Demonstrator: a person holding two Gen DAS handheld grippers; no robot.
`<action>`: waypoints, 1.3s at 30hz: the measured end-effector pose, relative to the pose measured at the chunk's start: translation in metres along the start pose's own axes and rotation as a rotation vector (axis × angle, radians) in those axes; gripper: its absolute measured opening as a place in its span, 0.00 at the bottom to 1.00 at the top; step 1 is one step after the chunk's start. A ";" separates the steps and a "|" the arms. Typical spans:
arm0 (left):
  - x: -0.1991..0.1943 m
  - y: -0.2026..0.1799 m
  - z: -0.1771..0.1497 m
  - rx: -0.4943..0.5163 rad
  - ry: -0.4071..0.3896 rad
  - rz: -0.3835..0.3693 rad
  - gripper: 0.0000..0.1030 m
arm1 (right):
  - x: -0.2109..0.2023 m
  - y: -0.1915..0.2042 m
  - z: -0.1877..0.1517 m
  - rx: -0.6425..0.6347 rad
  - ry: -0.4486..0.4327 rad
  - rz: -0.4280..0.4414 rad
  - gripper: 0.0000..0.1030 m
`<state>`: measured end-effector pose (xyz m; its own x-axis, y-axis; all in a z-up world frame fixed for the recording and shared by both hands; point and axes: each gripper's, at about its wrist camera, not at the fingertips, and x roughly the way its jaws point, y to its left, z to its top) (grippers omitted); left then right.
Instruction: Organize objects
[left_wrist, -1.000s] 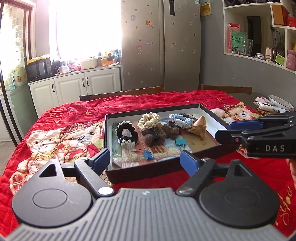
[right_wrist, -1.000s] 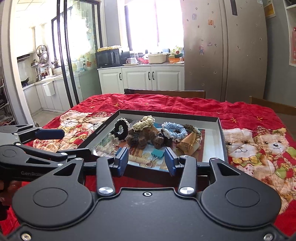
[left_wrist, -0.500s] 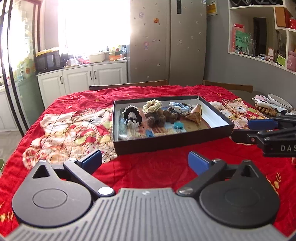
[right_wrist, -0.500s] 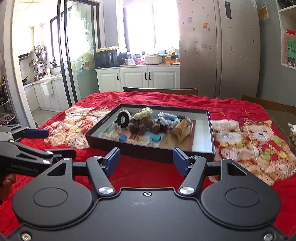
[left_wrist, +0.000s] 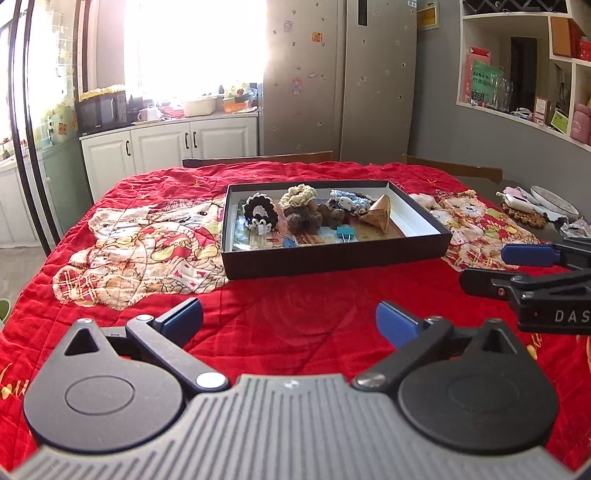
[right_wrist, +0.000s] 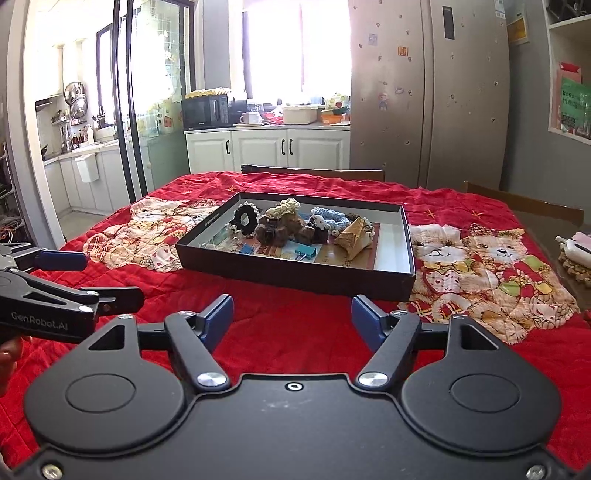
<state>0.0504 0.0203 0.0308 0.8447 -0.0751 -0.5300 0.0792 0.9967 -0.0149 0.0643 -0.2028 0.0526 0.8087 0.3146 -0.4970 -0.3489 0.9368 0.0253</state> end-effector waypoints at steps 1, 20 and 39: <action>-0.001 -0.001 -0.001 -0.002 0.001 0.002 1.00 | -0.002 0.001 -0.001 -0.001 0.001 -0.002 0.70; -0.007 -0.004 -0.017 -0.069 0.019 0.040 1.00 | -0.011 0.004 -0.017 0.058 0.021 -0.081 0.82; -0.005 -0.008 -0.021 -0.079 0.046 0.033 1.00 | -0.007 0.005 -0.022 0.073 0.047 -0.096 0.85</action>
<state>0.0341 0.0137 0.0156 0.8207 -0.0424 -0.5698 0.0084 0.9980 -0.0623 0.0462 -0.2043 0.0371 0.8133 0.2169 -0.5399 -0.2338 0.9715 0.0381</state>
